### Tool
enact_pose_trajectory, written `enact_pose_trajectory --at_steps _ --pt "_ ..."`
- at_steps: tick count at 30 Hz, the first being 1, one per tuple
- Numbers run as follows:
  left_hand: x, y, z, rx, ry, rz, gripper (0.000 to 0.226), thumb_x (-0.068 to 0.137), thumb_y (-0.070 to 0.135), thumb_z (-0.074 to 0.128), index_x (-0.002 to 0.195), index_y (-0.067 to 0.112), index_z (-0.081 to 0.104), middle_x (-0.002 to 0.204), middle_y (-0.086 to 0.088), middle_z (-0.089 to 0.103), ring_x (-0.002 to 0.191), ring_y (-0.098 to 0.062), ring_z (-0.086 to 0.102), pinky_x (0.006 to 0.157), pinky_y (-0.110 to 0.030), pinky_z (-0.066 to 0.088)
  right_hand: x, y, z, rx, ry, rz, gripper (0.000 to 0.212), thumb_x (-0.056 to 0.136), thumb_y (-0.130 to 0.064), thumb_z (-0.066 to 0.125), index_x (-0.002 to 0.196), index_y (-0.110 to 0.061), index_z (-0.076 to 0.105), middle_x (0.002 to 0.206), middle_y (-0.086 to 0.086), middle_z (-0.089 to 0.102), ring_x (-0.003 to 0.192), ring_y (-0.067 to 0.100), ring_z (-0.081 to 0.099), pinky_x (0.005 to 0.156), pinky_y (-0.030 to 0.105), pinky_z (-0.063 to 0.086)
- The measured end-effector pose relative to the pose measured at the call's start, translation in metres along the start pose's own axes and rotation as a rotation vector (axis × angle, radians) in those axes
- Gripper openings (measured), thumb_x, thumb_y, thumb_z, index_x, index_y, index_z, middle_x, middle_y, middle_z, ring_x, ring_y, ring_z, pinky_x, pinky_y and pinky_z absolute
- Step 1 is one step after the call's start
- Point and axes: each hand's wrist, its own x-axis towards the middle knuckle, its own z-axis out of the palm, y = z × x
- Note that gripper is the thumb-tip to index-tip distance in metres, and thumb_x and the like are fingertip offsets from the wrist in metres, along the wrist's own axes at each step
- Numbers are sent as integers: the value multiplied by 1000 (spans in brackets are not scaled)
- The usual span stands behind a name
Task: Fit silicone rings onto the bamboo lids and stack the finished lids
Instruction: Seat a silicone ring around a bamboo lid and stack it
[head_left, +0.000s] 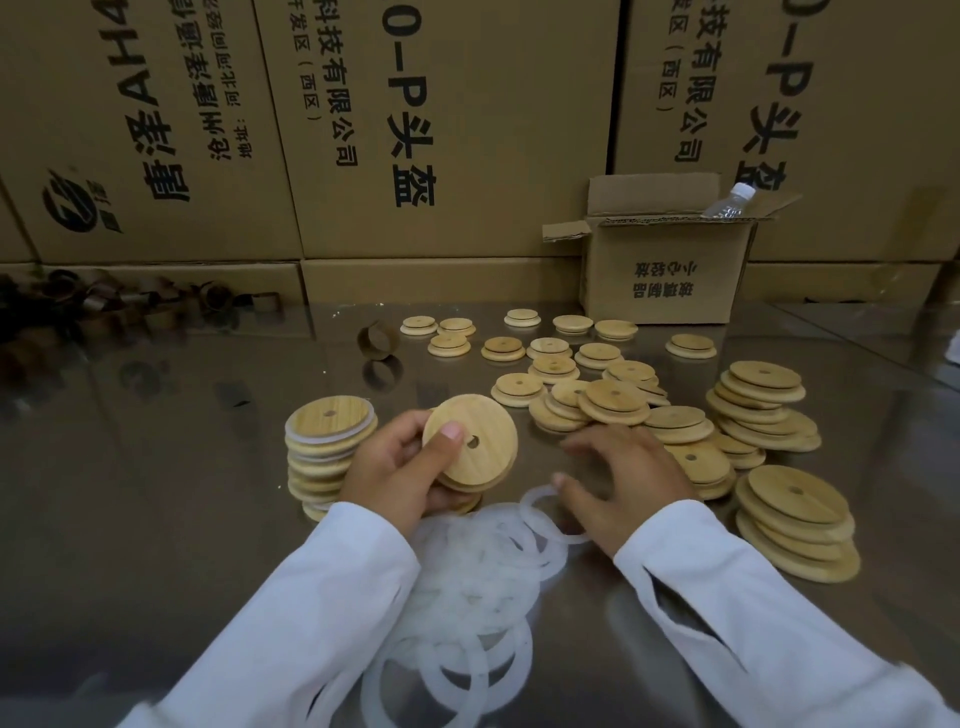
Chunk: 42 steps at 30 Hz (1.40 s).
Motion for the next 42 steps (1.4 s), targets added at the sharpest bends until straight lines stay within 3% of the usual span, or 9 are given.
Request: enact_pose_trajectory --at_steps 8,13,16,18,22,24,28,36,42 --pt "2 1 -1 -202 13 -128 13 90 11 51 86 6 62 81 -9 67 79 -25 66 54 -31 57 2 2 1 10 -143 79 13 80 -35 67 69 -37 61 95 -6 55 96 13 50 81 27 45" --pt "3 4 -1 -213 31 -186 13 92 12 48 93 5 59 98 -22 63 84 -38 65 53 -31 58 1 -10 -9 688 65 161 19 76 -18 72 62 -30 68 65 -14 67 64 -7 58 57 2 41" --pt "2 4 -1 -195 5 -193 14 92 12 49 97 5 59 98 -22 64 81 -35 67 53 -30 58 2 -18 -15 1087 31 211 6 63 -33 71 62 -27 72 58 -12 63 56 -1 55 54 14 43" --pt "2 4 0 -192 -29 -209 15 92 12 48 97 4 59 97 -23 65 80 -36 67 53 -30 57 2 -24 -15 1205 -11 229 22 51 -42 69 66 -27 74 60 -9 61 59 7 51 57 21 40" --pt "0 8 2 -232 -96 -238 16 92 7 45 88 5 61 71 -13 69 60 -27 69 47 -31 56 -1 -40 -9 1213 14 270 6 67 -19 74 62 -20 72 55 -5 62 49 5 51 48 14 43" --pt "-1 9 5 -272 -95 -273 16 92 9 46 93 5 61 77 -16 69 62 -30 68 47 -36 57 -2 -43 -4 1123 59 318 21 76 -8 70 59 -20 69 50 -8 63 43 0 52 45 10 43" --pt "-3 9 7 -280 -127 -330 39 90 32 45 113 3 55 107 -27 62 69 -37 68 49 -39 57 -2 -42 0 994 77 386 18 78 -13 69 63 -22 68 49 -13 63 43 -5 53 47 11 42" --pt "-8 6 7 -184 -227 -212 18 91 15 47 99 9 62 85 -16 70 72 -32 70 56 -31 58 -2 -45 1 981 92 384 10 79 -14 69 70 -17 67 48 -13 62 45 -6 55 45 5 42" --pt "-9 5 9 -165 -189 -157 21 93 19 44 93 13 64 80 -9 72 70 -28 71 55 -31 58 -8 -49 4 764 205 248 14 77 -21 69 65 -24 63 62 -2 61 59 7 56 61 21 48"
